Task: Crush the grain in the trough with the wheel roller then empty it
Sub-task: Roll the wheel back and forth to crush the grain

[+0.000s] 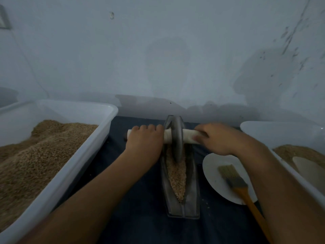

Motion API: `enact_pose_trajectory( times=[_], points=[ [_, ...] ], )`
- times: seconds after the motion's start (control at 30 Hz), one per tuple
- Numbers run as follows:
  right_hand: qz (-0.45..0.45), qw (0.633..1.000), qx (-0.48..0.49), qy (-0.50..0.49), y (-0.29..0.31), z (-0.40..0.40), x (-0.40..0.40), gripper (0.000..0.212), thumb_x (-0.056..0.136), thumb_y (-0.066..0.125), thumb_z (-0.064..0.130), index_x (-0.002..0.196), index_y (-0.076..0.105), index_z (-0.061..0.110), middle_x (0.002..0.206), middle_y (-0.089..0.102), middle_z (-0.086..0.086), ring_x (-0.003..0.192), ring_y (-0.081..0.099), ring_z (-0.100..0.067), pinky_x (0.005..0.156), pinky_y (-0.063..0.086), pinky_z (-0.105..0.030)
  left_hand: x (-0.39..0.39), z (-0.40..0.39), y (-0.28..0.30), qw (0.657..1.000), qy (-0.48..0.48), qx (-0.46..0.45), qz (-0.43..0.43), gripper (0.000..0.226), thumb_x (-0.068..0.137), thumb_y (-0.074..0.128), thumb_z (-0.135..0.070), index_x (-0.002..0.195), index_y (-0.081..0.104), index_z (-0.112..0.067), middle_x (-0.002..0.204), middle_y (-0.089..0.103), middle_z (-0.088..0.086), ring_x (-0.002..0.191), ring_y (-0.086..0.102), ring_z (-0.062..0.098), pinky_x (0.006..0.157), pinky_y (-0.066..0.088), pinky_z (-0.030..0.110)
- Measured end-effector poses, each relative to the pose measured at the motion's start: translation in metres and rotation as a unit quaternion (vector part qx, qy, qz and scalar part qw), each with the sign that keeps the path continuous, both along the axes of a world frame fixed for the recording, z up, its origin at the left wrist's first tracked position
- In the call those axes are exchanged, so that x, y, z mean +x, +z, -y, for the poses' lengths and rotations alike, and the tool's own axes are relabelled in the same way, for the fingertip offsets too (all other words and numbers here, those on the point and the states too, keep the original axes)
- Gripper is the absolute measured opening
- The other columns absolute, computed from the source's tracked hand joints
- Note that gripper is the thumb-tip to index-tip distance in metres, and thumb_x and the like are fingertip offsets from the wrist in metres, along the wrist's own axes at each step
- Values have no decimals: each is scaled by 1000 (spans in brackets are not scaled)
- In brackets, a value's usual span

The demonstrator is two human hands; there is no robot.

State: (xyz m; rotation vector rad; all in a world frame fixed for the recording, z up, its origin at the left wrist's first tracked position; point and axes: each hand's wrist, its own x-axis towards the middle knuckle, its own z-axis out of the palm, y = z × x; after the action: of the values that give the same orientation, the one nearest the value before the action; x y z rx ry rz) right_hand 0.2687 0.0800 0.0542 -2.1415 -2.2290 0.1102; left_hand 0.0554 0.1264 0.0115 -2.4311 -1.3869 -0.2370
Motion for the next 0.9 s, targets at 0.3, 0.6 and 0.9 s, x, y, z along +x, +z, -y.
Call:
enact_pose_trajectory(
  times=[0.3,0.6,0.9],
  points=[
    [45,979,200,-19,-33,-17,-6,40,107,25,40,115,60,21,118,64,-5,108,55,-27,101,36,-43,1,-28,-31,992,-29,69,103,47,96,51,-20,141,38,-18,145,42,14,129,44,30,111,29,40],
    [-2,1000,9,12,4,5,-3,30,104,39,43,93,59,23,85,59,3,75,55,-15,59,36,-30,3,-6,-4,999,18,27,33,25,86,65,-25,102,46,-20,101,62,1,92,60,23,72,32,34],
    [58,989,-136,28,41,48,-21,37,82,70,55,90,74,20,80,69,-1,66,59,-12,57,43,-26,-3,27,30,980,12,-186,-74,20,78,73,-19,84,54,-15,72,44,-2,65,43,13,69,40,33]
  ],
)
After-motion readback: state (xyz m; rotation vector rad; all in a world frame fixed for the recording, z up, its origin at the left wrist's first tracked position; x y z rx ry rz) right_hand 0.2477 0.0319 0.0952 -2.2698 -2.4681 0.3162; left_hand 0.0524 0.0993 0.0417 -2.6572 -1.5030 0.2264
